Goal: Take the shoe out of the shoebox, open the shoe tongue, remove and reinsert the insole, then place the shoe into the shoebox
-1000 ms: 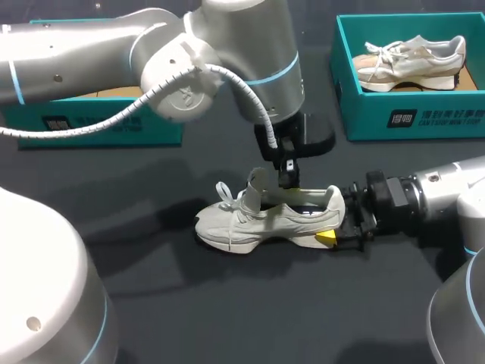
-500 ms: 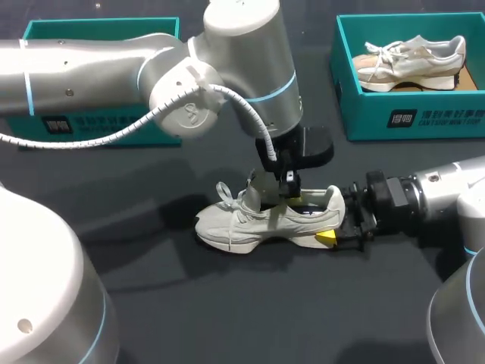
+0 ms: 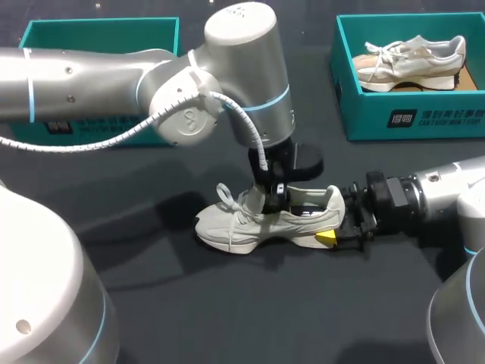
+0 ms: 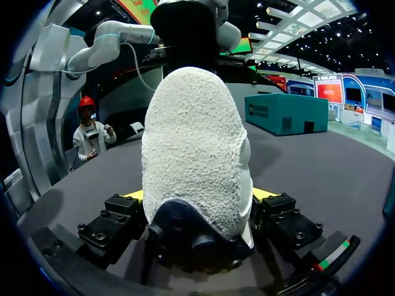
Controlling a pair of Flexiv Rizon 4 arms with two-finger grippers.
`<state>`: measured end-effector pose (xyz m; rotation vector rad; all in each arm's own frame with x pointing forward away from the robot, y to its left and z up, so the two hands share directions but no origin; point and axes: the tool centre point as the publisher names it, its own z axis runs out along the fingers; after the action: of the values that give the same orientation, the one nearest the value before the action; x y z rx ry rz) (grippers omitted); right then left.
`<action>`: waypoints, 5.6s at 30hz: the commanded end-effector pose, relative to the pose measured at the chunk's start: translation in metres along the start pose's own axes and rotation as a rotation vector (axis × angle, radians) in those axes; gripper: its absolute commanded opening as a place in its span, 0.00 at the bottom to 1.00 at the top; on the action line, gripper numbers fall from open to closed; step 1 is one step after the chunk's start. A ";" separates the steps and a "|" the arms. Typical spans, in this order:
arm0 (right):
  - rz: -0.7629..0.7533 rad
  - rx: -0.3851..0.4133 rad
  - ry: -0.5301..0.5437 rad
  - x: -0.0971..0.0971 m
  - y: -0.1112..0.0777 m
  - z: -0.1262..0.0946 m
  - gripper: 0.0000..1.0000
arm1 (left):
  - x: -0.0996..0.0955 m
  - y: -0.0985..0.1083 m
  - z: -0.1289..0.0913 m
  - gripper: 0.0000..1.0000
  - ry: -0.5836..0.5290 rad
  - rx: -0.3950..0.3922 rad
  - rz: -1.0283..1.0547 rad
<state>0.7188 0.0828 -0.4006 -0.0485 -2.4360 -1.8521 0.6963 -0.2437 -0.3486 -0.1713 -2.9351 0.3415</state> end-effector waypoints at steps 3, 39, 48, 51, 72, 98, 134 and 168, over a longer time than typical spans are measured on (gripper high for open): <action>0.000 0.003 -0.001 0.000 0.000 -0.001 0.00 | 0.010 0.006 0.005 0.00 -0.008 -0.018 0.032; 0.000 0.003 -0.001 0.000 0.000 -0.001 0.00 | -0.016 0.000 0.020 0.31 -0.071 -0.074 0.007; 0.000 0.003 -0.001 0.000 0.000 -0.001 0.00 | -0.020 -0.011 0.023 0.15 -0.033 -0.074 -0.006; 0.000 0.003 -0.001 0.000 0.000 -0.001 0.00 | -0.019 -0.011 0.026 0.17 -0.024 -0.088 -0.002; 0.000 0.003 -0.001 0.000 0.000 -0.001 0.00 | -0.002 0.025 0.044 0.33 -0.158 -0.137 0.039; 0.000 0.003 -0.001 0.000 0.000 -0.001 0.00 | -0.012 0.037 0.011 0.00 -0.145 0.145 -0.050; 0.000 0.003 -0.001 0.000 0.000 -0.001 0.00 | -0.015 0.030 -0.022 0.00 -0.161 0.508 -0.165; 0.000 0.003 -0.001 0.000 0.000 -0.001 0.00 | 0.006 -0.025 -0.055 0.46 -0.471 0.477 -0.090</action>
<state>0.7195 0.0822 -0.4008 -0.0493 -2.4364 -1.8523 0.7042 -0.2518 -0.2946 0.1007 -3.1257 1.2060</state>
